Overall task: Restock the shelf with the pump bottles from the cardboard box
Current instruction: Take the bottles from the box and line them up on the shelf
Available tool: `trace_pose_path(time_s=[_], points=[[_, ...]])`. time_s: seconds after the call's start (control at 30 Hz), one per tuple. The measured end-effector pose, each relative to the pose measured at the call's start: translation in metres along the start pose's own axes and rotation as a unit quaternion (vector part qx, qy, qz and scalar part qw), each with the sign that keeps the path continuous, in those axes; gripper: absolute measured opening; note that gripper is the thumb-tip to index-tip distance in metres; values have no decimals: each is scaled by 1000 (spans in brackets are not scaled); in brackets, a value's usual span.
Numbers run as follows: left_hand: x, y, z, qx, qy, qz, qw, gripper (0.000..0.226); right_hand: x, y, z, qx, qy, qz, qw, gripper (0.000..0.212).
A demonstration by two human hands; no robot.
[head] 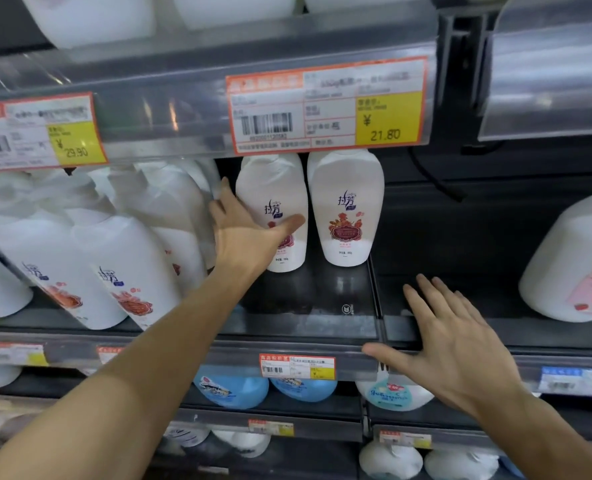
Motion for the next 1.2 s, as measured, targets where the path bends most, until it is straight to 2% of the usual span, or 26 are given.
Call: trace_pose_path(time_s=[0.2,0.37,0.47,0.53,0.6,0.67,0.73,1.0,1.2], points=[[1,-1,-1,-4,27,2,1000,98,-1,2,0,-3,2,-20,1000,127],[-11,1,3,14,35,-8,999,110,-2,5,-2,-15,-2,-42,999,126],[-51,15,6,23,-10,-50,998,91,-3,12,-4,7,-10,-86,996,127],[-83,31,12,40,-62,-114,991,81,-7,23,-11,38,-29,-112,993,123],[-111,54,15,83,-84,-169,978,81,-17,43,-28,60,-35,-115,991,123],[-130,85,13,136,-62,-204,967,81,-34,69,-52,84,-34,-99,991,124],[-145,122,17,185,-51,-222,956,79,-55,98,-79,106,-33,-119,987,121],[-213,276,37,244,-25,-226,943,81,-141,190,-197,112,38,-111,987,111],[-258,365,34,266,0,-213,940,82,-201,236,-258,132,63,-106,984,110]])
Point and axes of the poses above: each hand's wrist, its own x-axis towards the middle knuckle, its own y-axis out of the back of the hand, z = x × y, the point moved 5 cm from there along x, towards the middle knuckle, and after that the axes turned 9 degrees about -x, right-handed, at the moved point
